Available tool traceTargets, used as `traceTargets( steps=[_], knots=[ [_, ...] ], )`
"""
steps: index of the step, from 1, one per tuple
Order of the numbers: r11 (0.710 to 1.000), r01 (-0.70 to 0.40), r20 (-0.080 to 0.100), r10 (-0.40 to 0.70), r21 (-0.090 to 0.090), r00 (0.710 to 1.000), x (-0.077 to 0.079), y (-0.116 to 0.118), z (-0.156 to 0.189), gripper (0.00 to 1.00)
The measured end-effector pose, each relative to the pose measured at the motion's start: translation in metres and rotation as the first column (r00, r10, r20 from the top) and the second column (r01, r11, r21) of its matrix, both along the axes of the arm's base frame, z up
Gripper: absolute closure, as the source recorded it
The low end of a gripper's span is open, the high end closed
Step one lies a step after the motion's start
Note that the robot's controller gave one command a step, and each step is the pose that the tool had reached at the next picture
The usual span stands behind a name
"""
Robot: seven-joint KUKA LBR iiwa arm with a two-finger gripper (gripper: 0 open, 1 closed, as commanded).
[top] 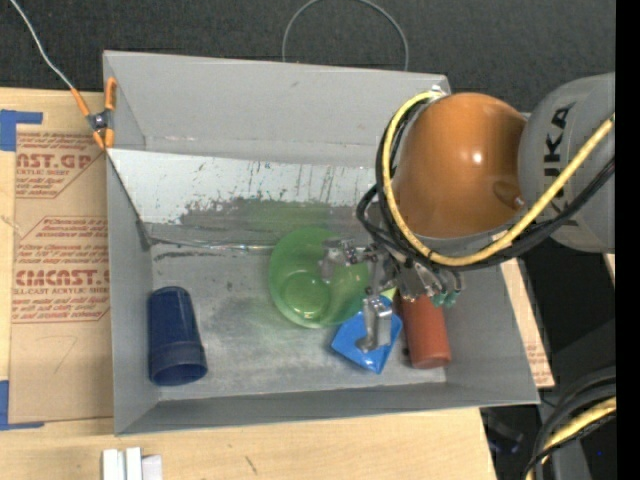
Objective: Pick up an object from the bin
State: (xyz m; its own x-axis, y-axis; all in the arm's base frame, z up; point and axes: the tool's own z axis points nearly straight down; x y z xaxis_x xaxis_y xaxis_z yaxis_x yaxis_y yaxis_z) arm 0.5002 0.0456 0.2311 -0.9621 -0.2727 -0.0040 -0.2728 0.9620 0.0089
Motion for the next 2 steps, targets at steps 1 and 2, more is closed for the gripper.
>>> traceTargets(
  steps=[1, 2],
  knots=[
    [1.000, -0.002, 0.001, 0.002, 0.000, 1.000, 0.000, 0.000, 0.000, 0.00],
    [0.947, -0.321, 0.005, 0.321, -0.001, 0.947, 0.015, 0.031, 0.011, 0.00]
  ],
)
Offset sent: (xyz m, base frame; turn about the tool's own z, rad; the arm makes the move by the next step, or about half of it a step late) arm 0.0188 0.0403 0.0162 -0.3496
